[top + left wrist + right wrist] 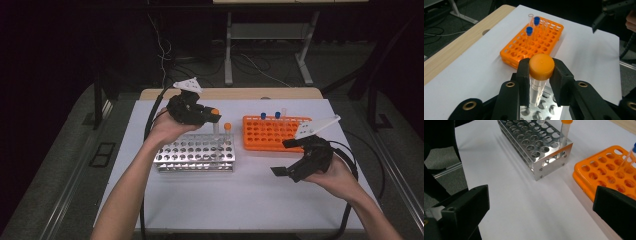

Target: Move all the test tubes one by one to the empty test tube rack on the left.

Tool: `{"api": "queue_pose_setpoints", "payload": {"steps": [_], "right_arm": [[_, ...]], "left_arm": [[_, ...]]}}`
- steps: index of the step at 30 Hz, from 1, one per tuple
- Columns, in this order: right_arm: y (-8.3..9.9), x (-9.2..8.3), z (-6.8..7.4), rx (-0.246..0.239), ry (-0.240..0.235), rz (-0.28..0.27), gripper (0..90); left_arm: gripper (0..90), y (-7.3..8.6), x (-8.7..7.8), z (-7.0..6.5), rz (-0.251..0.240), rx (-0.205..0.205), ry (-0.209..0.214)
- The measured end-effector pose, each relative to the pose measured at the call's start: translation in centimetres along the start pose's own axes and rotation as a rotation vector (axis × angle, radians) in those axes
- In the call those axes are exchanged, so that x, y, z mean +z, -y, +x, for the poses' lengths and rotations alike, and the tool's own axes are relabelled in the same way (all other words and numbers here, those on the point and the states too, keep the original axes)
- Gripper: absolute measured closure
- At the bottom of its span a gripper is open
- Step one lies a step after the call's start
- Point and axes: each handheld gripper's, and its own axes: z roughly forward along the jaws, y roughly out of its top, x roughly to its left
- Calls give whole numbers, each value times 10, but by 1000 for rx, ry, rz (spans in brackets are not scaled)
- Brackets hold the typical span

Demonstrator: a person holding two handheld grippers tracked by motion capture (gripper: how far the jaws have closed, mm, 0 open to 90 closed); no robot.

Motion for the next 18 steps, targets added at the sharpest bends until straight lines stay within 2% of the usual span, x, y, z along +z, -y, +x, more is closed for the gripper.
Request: {"api": "queue_pose_setpoints", "payload": {"steps": [10,18], "right_arm": [[11,-4,-5,12,12,5,3],[15,-5,-6,18,10,0,3]], "left_arm": [[692,5,20,18,-2,-21,3],[692,8,31,25,2,-25,2]]}}
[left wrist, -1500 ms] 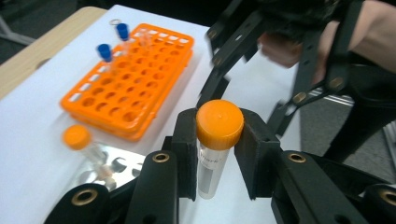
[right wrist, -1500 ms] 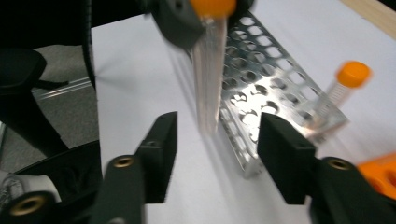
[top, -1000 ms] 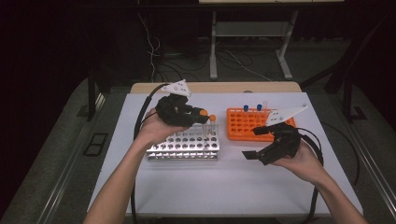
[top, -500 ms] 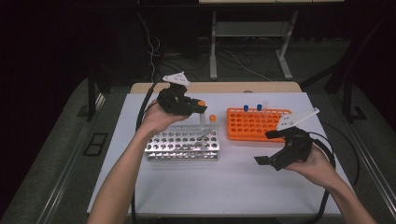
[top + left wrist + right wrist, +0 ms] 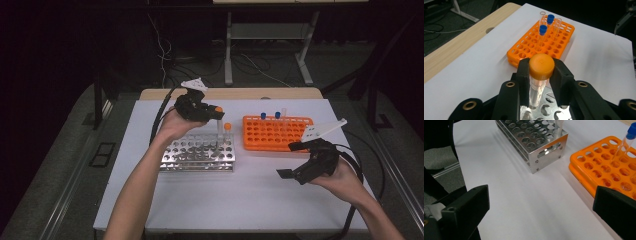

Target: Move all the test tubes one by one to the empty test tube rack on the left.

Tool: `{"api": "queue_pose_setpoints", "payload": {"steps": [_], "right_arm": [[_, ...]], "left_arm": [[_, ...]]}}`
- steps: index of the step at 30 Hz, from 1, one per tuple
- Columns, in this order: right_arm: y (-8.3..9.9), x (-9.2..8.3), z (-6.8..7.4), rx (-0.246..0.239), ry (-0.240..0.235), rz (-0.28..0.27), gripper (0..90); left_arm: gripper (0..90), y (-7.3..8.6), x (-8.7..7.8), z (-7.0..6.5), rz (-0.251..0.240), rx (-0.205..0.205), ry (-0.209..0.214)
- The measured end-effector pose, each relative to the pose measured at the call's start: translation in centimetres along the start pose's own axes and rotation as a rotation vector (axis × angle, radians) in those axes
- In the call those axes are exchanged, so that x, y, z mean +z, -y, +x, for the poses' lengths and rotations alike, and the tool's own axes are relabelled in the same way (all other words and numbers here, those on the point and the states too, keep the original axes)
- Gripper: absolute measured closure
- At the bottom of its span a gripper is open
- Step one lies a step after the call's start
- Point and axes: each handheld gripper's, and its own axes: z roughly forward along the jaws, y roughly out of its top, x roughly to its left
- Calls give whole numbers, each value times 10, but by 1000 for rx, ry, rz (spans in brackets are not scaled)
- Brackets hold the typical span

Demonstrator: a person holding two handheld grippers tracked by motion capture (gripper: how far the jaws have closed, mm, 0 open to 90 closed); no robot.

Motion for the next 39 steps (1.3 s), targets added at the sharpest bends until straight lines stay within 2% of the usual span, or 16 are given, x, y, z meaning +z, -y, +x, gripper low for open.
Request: {"api": "queue_pose_setpoints", "payload": {"steps": [7,11,17,29,32,39], "right_arm": [[2,0,0,0,-7,-2,3],[3,0,0,1,-10,-4,3],[2,1,1,-3,-15,-5,4],[3,5,0,-3,-22,2,3],[4,5,-1,-1,-24,3,3],[6,5,-6,18,-18,-1,4]], "left_arm": [[692,4,7,0,19,11,5],[692,9,9,1,10,5,5],[691,17,14,2,30,11,11],[679,26,21,5,48,-11,40],[606,26,20,5,52,-24,52],[348,25,10,1,47,-63,-18]]}}
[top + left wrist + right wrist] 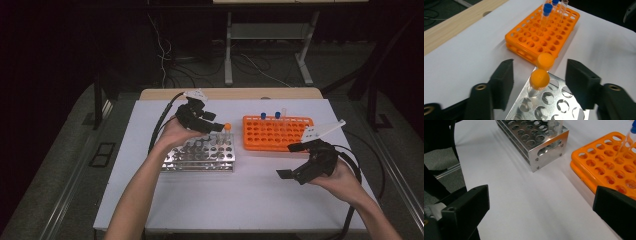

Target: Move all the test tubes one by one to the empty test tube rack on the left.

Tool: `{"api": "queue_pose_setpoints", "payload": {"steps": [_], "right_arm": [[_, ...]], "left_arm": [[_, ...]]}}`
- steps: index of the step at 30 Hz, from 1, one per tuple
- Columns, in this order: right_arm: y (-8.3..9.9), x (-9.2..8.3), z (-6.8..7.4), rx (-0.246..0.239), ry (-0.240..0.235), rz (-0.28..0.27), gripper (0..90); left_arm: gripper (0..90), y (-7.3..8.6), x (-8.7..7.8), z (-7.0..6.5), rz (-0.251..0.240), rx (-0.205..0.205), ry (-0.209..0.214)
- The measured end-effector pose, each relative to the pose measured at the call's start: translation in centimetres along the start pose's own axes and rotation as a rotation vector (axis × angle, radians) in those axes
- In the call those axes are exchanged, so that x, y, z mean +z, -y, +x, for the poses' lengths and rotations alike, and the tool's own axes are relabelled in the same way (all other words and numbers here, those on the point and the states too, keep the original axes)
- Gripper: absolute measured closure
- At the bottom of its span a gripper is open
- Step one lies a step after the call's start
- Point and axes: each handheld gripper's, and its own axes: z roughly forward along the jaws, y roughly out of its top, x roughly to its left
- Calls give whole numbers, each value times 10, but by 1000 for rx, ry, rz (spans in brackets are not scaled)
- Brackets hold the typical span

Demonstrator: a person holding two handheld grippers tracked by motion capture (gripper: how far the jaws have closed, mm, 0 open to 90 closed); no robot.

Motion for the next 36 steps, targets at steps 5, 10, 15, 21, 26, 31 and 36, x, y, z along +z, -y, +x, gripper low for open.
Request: {"api": "queue_pose_setpoints", "payload": {"steps": [5,10,15,21,26,31,36], "right_arm": [[1,-2,-4,7,9,-11,3],[1,-2,-14,21,14,-18,4],[-1,-1,-25,35,21,-20,4],[-4,-2,-37,53,42,-20,4],[-6,-4,-48,67,65,-21,4],[-8,-5,-61,81,79,-32,4],[-8,-4,-71,101,91,-36,4]], "left_arm": [[207,2,-14,-3,-22,-29,-51],[60,7,-28,-13,-26,-35,-92],[0,14,-41,-25,-35,-40,-115],[0,25,-53,-38,-57,-33,-117],[0,36,-59,-49,-75,-31,-117],[0,46,-64,-59,-79,-28,-114],[0,55,-67,-66,-90,-30,-109]]}}
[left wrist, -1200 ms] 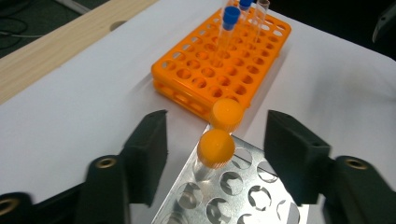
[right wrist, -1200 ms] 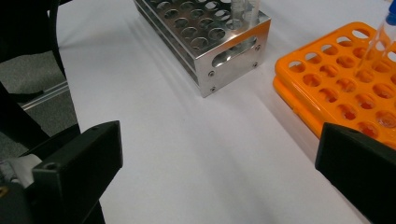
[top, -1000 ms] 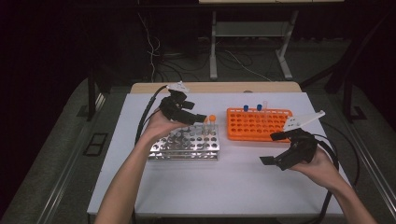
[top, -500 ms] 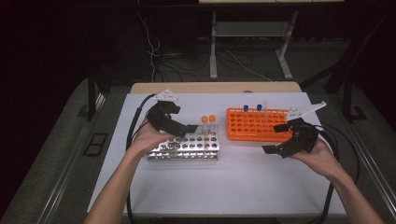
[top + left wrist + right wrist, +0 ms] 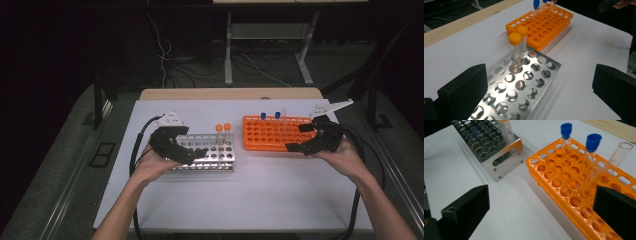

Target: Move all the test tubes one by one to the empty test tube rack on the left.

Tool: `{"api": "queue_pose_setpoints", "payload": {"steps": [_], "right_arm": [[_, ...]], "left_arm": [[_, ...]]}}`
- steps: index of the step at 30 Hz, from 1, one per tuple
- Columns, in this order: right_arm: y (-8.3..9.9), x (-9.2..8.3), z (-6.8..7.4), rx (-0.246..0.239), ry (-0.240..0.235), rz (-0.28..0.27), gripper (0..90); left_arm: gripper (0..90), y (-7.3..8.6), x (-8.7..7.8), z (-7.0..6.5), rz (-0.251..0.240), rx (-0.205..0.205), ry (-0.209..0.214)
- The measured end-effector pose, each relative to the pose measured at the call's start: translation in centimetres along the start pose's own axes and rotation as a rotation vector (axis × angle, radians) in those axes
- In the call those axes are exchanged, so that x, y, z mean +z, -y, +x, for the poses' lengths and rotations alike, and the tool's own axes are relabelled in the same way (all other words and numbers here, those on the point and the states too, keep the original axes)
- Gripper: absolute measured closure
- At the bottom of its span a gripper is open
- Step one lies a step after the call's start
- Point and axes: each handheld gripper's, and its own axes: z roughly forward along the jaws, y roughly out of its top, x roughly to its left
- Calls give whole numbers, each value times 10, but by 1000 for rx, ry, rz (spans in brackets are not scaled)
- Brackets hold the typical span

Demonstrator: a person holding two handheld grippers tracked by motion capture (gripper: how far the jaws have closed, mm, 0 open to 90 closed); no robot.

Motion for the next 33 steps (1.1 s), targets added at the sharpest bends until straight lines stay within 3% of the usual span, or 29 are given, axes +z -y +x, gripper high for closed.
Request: {"api": "queue_pose_setpoints", "payload": {"steps": [20,24,26,28,33], "right_arm": [[2,26,-39,39,76,5,6],[5,34,-47,47,83,2,66],[8,38,-50,43,79,-4,152],[9,42,-52,42,87,-2,162],[10,51,-56,31,98,9,323]], "left_arm": [[0,39,-5,-16,-36,-33,10],[0,47,-4,-17,-35,-42,13],[0,50,-4,-18,-33,-42,13],[0,52,-4,-20,-30,-41,16],[0,54,-5,-23,-23,-35,25]]}}
